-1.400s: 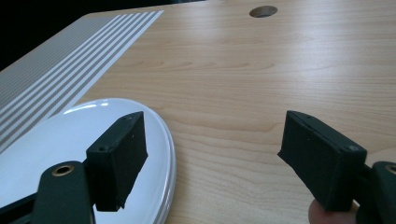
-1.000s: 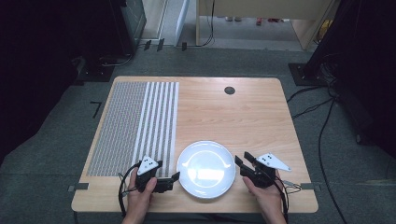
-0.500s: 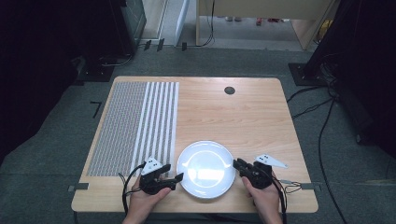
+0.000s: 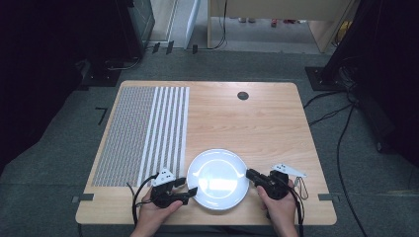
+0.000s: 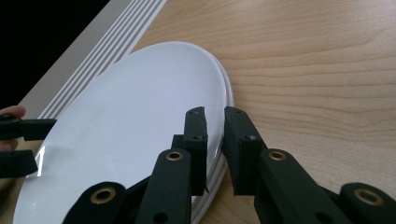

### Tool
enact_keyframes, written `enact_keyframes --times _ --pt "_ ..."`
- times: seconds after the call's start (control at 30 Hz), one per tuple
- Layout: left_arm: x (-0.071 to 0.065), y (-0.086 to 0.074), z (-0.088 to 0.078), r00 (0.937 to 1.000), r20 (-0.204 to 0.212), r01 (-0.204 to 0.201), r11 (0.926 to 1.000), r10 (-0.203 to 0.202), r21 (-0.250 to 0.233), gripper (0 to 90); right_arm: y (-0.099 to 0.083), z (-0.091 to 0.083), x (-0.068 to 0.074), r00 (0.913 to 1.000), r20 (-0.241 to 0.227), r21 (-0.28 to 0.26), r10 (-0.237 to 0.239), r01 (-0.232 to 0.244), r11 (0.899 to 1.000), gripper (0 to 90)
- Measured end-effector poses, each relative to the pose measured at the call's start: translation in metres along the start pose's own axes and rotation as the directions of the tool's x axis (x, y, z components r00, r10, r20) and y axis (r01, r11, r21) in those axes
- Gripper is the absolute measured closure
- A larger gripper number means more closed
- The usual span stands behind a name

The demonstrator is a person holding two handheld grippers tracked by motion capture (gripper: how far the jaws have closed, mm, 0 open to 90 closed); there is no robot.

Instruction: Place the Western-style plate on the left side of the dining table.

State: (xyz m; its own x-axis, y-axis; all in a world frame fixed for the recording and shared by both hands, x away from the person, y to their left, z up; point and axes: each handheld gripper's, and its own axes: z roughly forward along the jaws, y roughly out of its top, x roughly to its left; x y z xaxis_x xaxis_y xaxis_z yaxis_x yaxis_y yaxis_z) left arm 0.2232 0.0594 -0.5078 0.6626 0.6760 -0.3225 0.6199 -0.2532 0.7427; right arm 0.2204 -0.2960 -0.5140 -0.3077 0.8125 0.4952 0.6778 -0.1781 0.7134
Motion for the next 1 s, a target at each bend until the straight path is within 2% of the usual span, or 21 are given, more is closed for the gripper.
enact_keyframes --times 0.43,0.63,1.0 --pt "-0.0024 -0.0006 0.0023 1.0000 0.003 -0.009 0.9999 0.009 0.014 35.4 -0.0022 0.0009 -0.0040 0.9985 -0.018 -0.027 0.052 -0.053 0.998 81.8" --pt "-0.0029 -0.0008 0.0029 1.0000 0.000 -0.006 0.9999 0.006 0.016 34.5 -0.0026 0.0010 -0.0055 0.9948 -0.047 -0.022 0.090 -0.091 0.996 82.1" --pt "-0.0033 -0.0009 0.0031 1.0000 -0.003 -0.008 0.9998 0.008 0.019 34.3 -0.0028 0.0014 -0.0062 0.9928 -0.065 -0.017 0.101 -0.103 0.995 82.2"
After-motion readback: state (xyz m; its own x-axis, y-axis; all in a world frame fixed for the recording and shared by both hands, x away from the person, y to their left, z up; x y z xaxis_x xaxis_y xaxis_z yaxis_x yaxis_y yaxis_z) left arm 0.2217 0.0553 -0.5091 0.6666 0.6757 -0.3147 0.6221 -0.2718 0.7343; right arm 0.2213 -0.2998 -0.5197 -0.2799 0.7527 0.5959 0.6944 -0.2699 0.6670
